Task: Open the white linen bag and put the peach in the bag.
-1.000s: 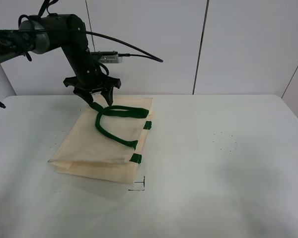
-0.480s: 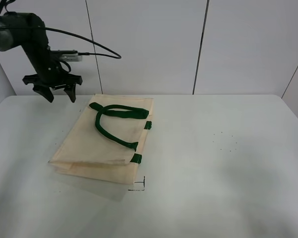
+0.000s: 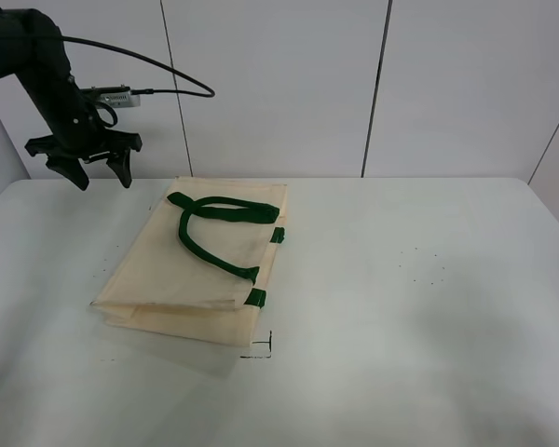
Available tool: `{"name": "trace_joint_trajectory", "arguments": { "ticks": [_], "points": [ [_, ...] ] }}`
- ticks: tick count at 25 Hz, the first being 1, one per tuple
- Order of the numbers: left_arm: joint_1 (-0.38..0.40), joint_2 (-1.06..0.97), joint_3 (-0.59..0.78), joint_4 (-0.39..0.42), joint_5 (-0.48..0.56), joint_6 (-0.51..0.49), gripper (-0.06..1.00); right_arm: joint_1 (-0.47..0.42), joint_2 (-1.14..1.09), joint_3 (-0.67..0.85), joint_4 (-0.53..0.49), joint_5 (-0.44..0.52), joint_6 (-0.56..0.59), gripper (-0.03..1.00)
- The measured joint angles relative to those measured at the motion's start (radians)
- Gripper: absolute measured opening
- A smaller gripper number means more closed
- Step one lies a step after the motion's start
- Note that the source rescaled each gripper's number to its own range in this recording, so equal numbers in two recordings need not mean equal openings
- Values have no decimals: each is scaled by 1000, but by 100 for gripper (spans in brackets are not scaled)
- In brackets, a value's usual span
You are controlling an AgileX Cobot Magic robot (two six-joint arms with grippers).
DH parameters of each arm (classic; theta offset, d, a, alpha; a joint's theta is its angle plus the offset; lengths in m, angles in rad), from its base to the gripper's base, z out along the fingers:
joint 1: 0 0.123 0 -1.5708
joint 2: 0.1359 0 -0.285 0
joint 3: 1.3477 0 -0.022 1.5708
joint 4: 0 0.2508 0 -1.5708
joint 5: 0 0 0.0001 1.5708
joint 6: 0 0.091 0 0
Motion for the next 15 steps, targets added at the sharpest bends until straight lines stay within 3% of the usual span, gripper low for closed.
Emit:
{"name": "trace_joint_trajectory", "arguments": {
  "ticks": [8, 15],
  "points": [
    [-1, -257, 212, 41, 1, 0, 100, 0, 0, 0, 0, 0, 0, 100],
    [-1, -589, 500, 41, 1, 1, 100, 0, 0, 0, 0, 0, 0, 100]
  ]
}}
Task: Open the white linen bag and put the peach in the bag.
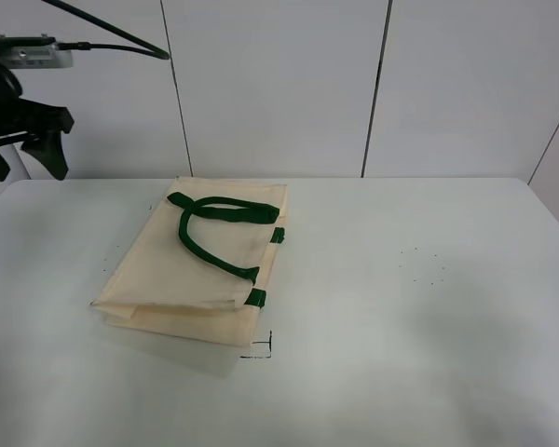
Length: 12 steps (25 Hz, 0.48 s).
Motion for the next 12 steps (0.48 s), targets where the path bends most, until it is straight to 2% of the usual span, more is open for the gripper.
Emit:
{"name": "trace_joint_trajectory", "arguments": {
  "ticks": [12],
  "points": [
    [0, -696, 615, 3, -3, 34, 99, 0, 0, 0, 0, 0, 0, 100]
  ]
}}
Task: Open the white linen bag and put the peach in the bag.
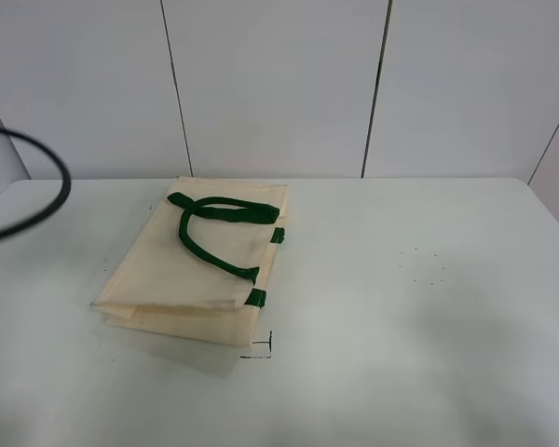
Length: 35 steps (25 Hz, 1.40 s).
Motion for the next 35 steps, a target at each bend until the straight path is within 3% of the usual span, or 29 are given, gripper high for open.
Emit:
{"name": "trace_joint_trajectory", "arguments": {
  "ticks": [5, 10, 20, 35],
  "points": [
    [0, -290, 233, 0, -45, 1, 99, 0, 0, 0, 0, 0, 0, 100],
    [0, -536, 358, -4, -77, 2, 99, 0, 0, 0, 0, 0, 0, 100],
    [0, -852, 376, -5, -107, 7, 99, 0, 0, 0, 0, 0, 0, 100],
    [0, -864, 376, -18, -110, 18, 99, 0, 0, 0, 1, 0, 0, 100]
  ]
}}
